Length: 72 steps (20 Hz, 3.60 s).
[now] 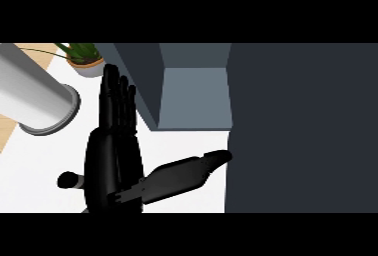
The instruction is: Pick up the wine, place it into the cabinet and close the cabinet
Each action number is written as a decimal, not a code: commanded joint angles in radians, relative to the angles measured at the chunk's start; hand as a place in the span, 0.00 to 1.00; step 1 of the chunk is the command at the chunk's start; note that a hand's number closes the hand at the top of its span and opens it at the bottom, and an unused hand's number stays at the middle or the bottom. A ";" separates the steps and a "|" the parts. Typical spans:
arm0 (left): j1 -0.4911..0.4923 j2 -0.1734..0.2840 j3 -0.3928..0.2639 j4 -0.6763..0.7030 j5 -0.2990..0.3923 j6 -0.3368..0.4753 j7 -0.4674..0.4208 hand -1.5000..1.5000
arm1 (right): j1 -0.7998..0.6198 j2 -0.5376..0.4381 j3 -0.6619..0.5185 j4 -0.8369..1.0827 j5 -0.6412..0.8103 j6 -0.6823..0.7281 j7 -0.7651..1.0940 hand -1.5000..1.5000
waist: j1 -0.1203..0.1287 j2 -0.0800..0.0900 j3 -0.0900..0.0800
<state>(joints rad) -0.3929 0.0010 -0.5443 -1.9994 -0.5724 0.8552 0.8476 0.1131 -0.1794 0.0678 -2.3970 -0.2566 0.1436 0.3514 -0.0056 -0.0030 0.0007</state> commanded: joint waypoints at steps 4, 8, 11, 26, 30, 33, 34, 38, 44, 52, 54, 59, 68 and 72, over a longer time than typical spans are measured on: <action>-0.043 -0.001 -0.013 -0.057 -0.157 0.046 0.207 0.00 | -0.099 0.018 0.064 -0.096 0.067 -0.097 0.165 0.00 | 0.009 -0.001 -0.001; -0.110 -0.001 0.010 -0.061 -0.286 0.022 0.363 0.00 | -0.091 -0.027 -0.044 -0.094 -0.048 -0.047 0.146 0.00 | 0.005 -0.003 0.000; -0.093 -0.001 0.008 -0.086 -0.315 0.003 0.385 0.00 | -0.081 -0.002 -0.024 -0.112 -0.031 -0.062 0.155 0.00 | 0.003 -0.002 0.000; 0.140 0.084 0.216 -0.343 -0.185 -0.205 0.293 0.00 | -0.085 -0.003 -0.046 -0.153 -0.034 -0.085 0.184 0.00 | 0.002 0.001 -0.001; 0.164 0.076 0.244 -0.373 -0.166 -0.239 0.311 0.00 | -0.042 0.007 -0.007 -0.216 -0.007 -0.086 0.207 0.00 | -0.001 -0.001 -0.001; 0.262 0.064 0.213 -0.368 -0.098 -0.185 0.245 0.00 | -0.036 0.017 0.012 -0.185 0.023 -0.066 0.165 0.00 | 0.000 0.000 -0.002; 0.268 0.079 0.257 -0.338 -0.048 -0.166 0.214 0.00 | -0.021 -0.009 -0.050 -0.199 -0.051 -0.057 0.196 0.00 | -0.005 0.001 -0.002; 0.299 0.071 0.258 -0.323 0.001 -0.161 0.188 0.00 | -0.015 0.015 0.000 -0.218 -0.008 -0.063 0.187 0.00 | -0.005 0.000 -0.001; 0.470 0.119 0.286 -0.305 0.205 -0.146 -0.006 0.00 | -0.102 -0.024 -0.086 -0.182 -0.075 -0.052 0.238 0.00 | 0.002 0.001 -0.002; 0.572 0.090 0.325 -0.165 0.366 -0.132 -0.308 0.00 | -0.108 -0.003 -0.046 -0.188 -0.029 -0.059 0.275 0.00 | 0.002 0.001 -0.002; 0.603 0.095 0.356 -0.108 0.429 -0.148 -0.408 0.00 | -0.116 -0.014 -0.084 -0.222 -0.058 -0.070 0.298 0.00 | -0.003 -0.001 -0.003; 0.635 0.062 0.365 -0.067 0.477 -0.171 -0.502 0.00 | -0.139 0.005 -0.066 -0.201 -0.038 -0.074 0.295 0.00 | 0.002 0.000 -0.001; 0.730 0.056 0.425 0.009 0.623 -0.287 -0.692 0.00 | -0.072 0.027 -0.064 -0.202 -0.034 -0.032 0.249 0.00 | 0.001 0.000 -0.001; 0.698 0.049 0.454 0.090 0.663 -0.325 -0.738 0.00 | -0.192 0.014 -0.078 -0.163 -0.027 -0.066 0.309 0.00 | 0.004 0.001 -0.001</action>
<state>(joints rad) 0.3134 0.0433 -0.1213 -1.9496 0.0483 0.5735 0.1501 -0.0756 -0.1699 -0.0022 -2.4318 -0.2112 0.0971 0.5922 -0.0039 -0.0027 -0.0005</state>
